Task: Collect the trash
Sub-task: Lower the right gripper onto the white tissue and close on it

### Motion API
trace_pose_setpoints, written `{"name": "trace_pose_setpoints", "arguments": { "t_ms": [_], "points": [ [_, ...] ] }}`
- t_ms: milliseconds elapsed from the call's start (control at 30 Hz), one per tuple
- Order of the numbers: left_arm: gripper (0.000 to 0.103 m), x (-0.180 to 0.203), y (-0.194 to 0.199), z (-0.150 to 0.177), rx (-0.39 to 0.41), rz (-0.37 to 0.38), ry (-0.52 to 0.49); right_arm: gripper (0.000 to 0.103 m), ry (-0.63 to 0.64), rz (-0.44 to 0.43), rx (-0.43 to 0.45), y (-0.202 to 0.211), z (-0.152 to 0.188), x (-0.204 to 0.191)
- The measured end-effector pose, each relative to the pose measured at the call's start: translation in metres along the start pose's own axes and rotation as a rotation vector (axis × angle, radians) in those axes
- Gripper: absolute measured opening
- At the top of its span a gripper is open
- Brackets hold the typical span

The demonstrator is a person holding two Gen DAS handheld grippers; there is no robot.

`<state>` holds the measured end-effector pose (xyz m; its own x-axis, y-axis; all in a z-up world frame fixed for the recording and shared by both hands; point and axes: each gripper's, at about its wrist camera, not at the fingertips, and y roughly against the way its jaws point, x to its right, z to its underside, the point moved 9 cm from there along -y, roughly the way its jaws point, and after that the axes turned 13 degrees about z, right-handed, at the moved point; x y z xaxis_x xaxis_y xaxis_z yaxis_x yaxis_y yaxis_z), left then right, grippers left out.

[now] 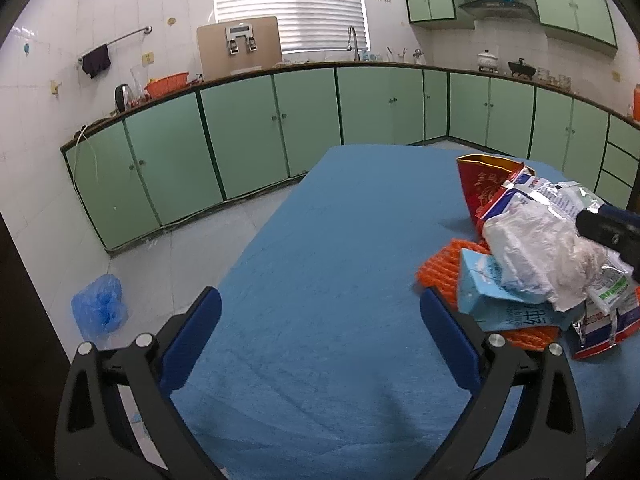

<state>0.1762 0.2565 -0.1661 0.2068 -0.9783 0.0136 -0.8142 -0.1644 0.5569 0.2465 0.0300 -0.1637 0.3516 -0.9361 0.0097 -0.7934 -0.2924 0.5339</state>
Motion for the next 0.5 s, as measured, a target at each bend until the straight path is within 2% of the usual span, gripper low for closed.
{"name": "trace_pose_setpoints", "arguments": {
  "t_ms": [167,233,400,500],
  "points": [
    [0.096,-0.001,-0.004,0.001,-0.008,0.015,0.019,0.059,0.030,-0.003,-0.038,-0.011,0.010,-0.010],
    [0.096,0.001,-0.005,0.000,-0.007,0.027,0.020,0.054,0.028,-0.016,-0.059,-0.015,0.013,-0.012],
    [0.096,0.009,-0.005,0.002,0.000,0.049,0.018,0.026,0.050,-0.088,-0.096,-0.013,0.019,-0.020],
    [0.096,0.015,-0.005,0.001,0.001,0.062,0.016,0.023,0.037,-0.107,-0.093,-0.007,0.019,-0.019]
  ]
}}
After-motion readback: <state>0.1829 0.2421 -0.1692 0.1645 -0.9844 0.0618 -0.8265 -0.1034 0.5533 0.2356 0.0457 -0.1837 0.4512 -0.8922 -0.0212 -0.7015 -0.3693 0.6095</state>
